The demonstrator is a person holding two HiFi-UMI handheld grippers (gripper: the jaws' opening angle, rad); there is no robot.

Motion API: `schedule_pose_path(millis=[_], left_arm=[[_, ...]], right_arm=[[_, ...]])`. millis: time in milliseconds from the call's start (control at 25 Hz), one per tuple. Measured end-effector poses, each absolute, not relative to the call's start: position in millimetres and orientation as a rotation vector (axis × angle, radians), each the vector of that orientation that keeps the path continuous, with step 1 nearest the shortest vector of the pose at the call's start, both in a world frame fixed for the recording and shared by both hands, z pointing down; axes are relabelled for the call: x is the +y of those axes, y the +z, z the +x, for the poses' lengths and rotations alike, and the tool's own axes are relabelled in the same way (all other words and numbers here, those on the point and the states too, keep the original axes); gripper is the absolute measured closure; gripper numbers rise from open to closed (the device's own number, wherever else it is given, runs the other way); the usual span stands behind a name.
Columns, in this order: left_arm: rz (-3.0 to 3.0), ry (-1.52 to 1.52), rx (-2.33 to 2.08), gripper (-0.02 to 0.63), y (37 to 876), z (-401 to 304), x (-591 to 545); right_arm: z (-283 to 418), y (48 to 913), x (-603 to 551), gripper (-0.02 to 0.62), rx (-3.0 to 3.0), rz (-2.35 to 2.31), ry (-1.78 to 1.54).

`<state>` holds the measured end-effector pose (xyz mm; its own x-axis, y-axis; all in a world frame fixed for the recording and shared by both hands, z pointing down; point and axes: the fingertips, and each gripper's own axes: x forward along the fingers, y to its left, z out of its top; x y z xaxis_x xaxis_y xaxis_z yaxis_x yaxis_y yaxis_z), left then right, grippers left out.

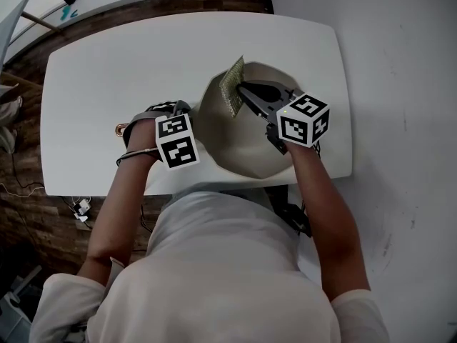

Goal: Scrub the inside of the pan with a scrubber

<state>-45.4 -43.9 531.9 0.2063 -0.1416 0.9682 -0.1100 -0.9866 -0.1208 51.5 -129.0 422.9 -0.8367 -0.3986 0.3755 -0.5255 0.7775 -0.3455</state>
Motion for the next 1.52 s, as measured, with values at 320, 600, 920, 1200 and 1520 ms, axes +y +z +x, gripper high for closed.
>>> schedule_pose_path(millis=[320, 600, 920, 1200, 1520], left_arm=[[-2.369, -1.818, 0.364, 0.330, 524, -43, -51], [-2.370, -1.800, 0.345, 0.327, 511, -50, -46], [-2.437, -1.743, 0.372, 0.328, 483, -57, -44], [-2.713, -1.523, 0.529, 0.417, 444, -55, -59], [-2.893, -1.144, 0.773, 0.505, 402, -49, -79]], right_arm=[[93, 408, -128, 0.569, -2.714, 0.876, 0.675], [96, 404, -122, 0.569, -2.724, 0.897, 0.677], [105, 398, -123, 0.569, -2.736, 0.932, 0.669], [104, 388, -121, 0.569, -2.785, 0.934, 0.677], [116, 363, -120, 0.569, -2.829, 1.028, 0.623]])
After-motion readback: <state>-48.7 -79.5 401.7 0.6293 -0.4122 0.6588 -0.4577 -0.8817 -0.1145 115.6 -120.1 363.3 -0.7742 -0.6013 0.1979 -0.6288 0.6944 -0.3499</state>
